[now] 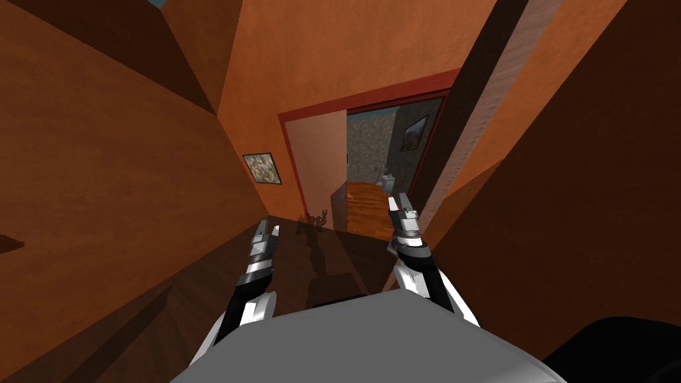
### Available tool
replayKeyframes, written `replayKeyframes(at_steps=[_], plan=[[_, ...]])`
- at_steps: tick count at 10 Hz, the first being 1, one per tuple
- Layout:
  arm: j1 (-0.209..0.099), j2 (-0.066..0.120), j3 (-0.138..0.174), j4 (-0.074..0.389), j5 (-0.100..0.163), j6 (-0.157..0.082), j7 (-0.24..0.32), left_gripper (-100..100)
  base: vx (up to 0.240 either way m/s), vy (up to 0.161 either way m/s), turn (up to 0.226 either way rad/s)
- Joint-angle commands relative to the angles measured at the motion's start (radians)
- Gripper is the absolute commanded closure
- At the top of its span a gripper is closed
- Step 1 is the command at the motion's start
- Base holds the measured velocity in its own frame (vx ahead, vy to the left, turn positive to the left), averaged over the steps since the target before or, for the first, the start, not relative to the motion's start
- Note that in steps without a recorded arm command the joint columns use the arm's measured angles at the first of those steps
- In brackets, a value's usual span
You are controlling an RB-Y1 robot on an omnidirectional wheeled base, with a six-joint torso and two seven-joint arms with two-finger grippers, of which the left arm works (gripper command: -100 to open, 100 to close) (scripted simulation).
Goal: Pull the door open
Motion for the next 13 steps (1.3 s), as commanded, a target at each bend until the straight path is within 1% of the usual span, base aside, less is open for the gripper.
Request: replayKeyframes(at_steps=[1,9,13], plan=[[-0.016,0.006,-0.001,0.045,0.011,-0.015,-0.009,-100,0.103,0.024,-0.09],[-0.102,0.026,-0.013,0.255,0.065,-0.061,-0.055,-100,0.093,0.023,-0.087],[-0.15,0.03,-0.019,0.368,0.095,-0.088,-0.08,-100,0.101,0.027,-0.104]])
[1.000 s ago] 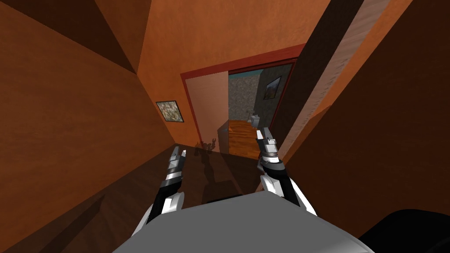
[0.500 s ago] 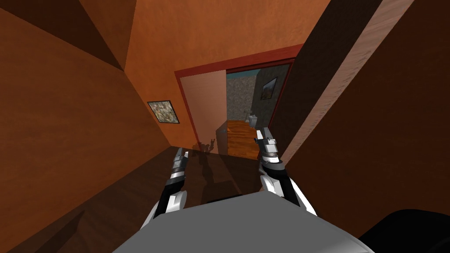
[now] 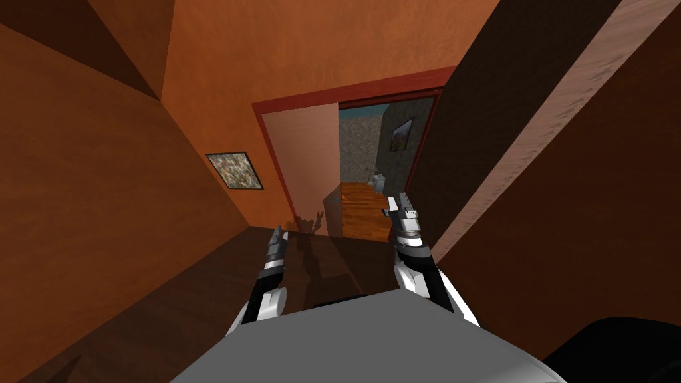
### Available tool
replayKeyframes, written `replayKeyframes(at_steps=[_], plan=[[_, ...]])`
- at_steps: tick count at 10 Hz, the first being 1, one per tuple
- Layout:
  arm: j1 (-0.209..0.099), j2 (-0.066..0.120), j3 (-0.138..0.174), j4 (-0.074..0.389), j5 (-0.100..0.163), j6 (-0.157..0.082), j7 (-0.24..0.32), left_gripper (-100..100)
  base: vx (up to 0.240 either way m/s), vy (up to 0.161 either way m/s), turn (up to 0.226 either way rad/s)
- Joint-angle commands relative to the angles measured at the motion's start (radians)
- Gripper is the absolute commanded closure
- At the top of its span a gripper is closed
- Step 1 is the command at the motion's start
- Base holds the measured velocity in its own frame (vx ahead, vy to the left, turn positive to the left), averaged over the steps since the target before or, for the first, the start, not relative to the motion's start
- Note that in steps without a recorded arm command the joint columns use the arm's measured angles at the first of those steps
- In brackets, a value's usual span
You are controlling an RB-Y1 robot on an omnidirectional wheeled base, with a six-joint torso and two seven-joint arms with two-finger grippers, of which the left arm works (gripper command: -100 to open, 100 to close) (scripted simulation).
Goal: Pull the door open
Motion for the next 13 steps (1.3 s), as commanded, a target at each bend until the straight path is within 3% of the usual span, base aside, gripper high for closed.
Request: replayKeyframes(at_steps=[1,12,13], plan=[[-0.022,0.003,-0.001,0.05,0.013,-0.011,-0.011,-100,0.095,0.032,-0.11],[-0.156,-0.003,-0.02,0.37,0.098,-0.087,-0.084,-100,0.095,0.029,-0.118],[-0.156,-0.003,-0.02,0.37,0.098,-0.087,-0.084,-100,0.058,0.015,-0.033]])
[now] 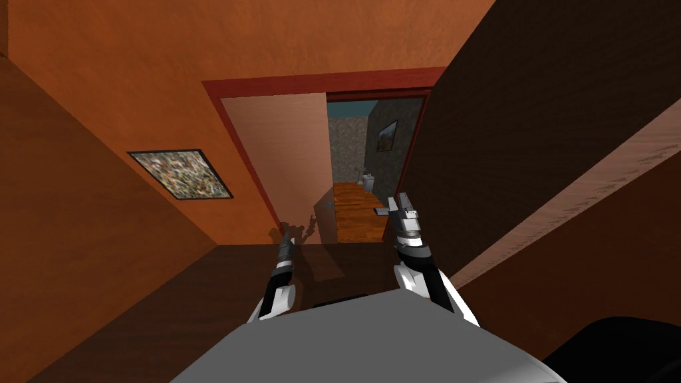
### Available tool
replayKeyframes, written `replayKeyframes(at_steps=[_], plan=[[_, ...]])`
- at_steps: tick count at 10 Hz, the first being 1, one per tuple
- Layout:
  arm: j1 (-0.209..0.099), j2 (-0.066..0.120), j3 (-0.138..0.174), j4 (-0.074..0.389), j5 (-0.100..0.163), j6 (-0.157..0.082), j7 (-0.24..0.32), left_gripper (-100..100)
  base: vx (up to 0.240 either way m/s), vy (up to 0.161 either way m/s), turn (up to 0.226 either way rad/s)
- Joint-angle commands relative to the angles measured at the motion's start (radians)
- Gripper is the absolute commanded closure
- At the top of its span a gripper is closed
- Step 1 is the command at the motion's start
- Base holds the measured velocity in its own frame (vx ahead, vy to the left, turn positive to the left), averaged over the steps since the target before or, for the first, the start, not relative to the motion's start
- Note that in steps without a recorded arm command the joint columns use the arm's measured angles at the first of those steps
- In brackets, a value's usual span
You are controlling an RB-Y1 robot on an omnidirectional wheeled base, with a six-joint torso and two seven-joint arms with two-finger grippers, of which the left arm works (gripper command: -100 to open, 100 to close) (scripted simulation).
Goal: Pull the door open
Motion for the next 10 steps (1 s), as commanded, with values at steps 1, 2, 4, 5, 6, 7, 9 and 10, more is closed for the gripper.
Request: replayKeyframes(at_steps=[1,2,4,5,6,7,9,10], plan=[[-0.017,-0.003,-0.002,0.039,0.009,-0.011,-0.008,-100,0.053,0.01,-0.07],[-0.029,-0.005,-0.003,0.067,0.016,-0.018,-0.015,-100,0.082,0.019,-0.128],[-0.053,-0.009,-0.007,0.122,0.032,-0.032,-0.028,-100,0.092,0.032,-0.132],[-0.064,-0.012,-0.008,0.145,0.039,-0.038,-0.034,-100,0.091,0.031,-0.128],[-0.064,-0.012,-0.008,0.148,0.039,-0.038,-0.034,-100,0.061,0.016,-0.037],[-0.075,-0.015,-0.01,0.174,0.046,-0.045,-0.04,-100,0.052,0.006,-0.073],[-0.097,-0.022,-0.013,0.226,0.06,-0.058,-0.053,-100,0.08,0.027,-0.121],[-0.108,-0.025,-0.014,0.252,0.067,-0.064,-0.059,-100,0.089,0.028,-0.165]])
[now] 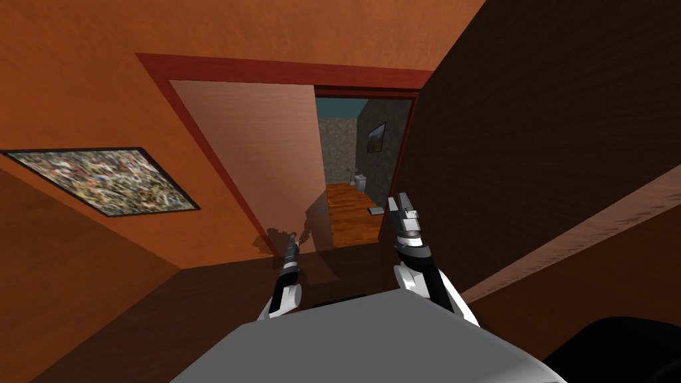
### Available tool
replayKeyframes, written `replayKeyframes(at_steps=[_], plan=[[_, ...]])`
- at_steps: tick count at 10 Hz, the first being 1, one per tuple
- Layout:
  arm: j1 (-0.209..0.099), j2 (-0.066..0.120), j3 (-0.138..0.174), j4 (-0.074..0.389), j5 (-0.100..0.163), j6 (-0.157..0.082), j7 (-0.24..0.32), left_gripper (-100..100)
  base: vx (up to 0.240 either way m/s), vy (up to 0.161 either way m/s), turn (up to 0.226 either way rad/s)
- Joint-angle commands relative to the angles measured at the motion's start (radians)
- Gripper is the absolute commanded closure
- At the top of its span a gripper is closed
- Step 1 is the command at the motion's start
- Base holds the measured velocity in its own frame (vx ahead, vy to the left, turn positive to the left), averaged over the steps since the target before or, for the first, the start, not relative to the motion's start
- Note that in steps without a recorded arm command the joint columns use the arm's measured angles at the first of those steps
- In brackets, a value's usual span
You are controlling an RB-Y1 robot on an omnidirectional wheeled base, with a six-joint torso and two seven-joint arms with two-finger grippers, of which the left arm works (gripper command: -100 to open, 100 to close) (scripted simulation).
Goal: Pull the door open
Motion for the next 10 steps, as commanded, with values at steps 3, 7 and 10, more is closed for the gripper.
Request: replayKeyframes(at_steps=[3,7,10], plan=[[-0.038,-0.014,-0.004,0.083,0.025,-0.019,-0.023,-100,0.093,0.022,-0.116],[-0.074,-0.031,-0.01,0.169,0.049,-0.041,-0.044,-100,0.09,0.031,-0.123],[-0.107,-0.049,-0.015,0.244,0.07,-0.061,-0.062,-100,0.121,0.028,-0.154]])
